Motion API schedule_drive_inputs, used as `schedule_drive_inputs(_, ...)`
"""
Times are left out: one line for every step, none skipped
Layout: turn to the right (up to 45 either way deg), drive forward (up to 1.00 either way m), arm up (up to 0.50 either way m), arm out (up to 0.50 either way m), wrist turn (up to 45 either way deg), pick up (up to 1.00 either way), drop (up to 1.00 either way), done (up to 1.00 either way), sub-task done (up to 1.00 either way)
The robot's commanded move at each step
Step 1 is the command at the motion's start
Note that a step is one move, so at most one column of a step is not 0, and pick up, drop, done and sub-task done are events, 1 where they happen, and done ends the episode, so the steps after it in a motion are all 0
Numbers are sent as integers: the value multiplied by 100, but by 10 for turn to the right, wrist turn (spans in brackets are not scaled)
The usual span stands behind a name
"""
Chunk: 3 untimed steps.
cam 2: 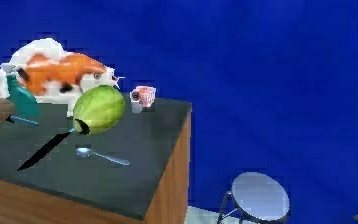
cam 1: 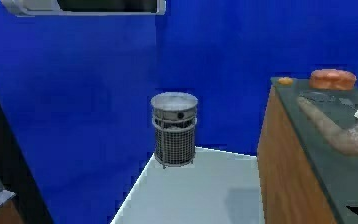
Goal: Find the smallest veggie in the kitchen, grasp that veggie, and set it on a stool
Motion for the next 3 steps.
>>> schedule_drive_inputs(120,0,0,0,0,0,0,0,0)
schedule_drive_inputs(0,90,0,0,0,0,0,0,0)
schedule_drive_inputs(-450,0,0,0,0,0,0,0,0)
